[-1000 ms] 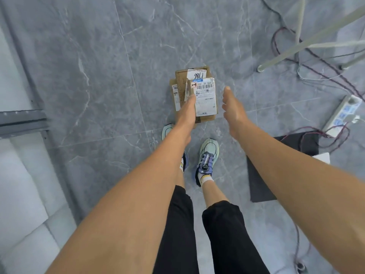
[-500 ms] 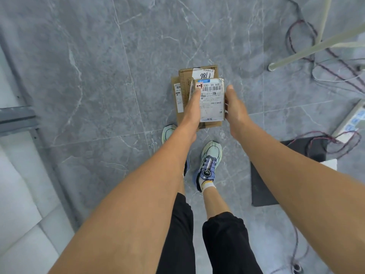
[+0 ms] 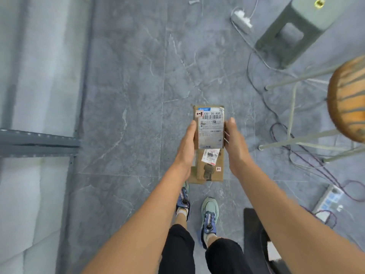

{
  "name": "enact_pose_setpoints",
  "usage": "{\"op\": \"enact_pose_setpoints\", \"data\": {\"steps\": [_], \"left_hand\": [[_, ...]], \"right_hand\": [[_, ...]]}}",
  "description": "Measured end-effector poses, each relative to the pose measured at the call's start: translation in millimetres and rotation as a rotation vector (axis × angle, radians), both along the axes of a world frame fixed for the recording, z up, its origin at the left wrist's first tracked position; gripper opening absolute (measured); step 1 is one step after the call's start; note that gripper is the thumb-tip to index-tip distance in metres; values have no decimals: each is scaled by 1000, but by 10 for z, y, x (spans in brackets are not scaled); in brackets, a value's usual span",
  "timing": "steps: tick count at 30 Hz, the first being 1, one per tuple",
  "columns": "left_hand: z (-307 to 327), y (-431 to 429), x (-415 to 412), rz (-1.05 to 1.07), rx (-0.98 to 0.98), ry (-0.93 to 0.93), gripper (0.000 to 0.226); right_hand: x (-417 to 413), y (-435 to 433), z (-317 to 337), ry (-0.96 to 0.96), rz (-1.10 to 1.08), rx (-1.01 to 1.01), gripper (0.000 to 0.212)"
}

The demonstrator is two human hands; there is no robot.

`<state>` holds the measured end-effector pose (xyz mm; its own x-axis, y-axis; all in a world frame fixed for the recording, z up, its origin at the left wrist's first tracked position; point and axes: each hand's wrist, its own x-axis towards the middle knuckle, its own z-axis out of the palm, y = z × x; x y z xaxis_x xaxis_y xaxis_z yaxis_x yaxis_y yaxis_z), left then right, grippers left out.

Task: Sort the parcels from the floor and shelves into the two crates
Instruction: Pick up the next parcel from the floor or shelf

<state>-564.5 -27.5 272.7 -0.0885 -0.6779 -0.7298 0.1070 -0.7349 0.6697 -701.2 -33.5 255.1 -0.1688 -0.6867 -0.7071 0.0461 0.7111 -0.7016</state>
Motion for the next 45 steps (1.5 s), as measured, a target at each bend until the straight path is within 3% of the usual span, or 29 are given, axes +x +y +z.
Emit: {"op": "enact_pose_setpoints", "data": {"steps": [11,22,31,45], "left_hand": [[2464,384,672,305,-441,-128,43],[4159,2061,1564,657,-678,-376,48],[4795,4174,2288,1045,-746,-518,45],[4661,7934,2559,1624,-589,-691,35]], "right_hand": [[796,-20,2488,-78,319,-429,45],[1977,1128,4223,-285,727,-692,50],[3204,2921,4853,-434,1094,-769,48],[4277,6656,4737,-654,1661,-655,45]]}}
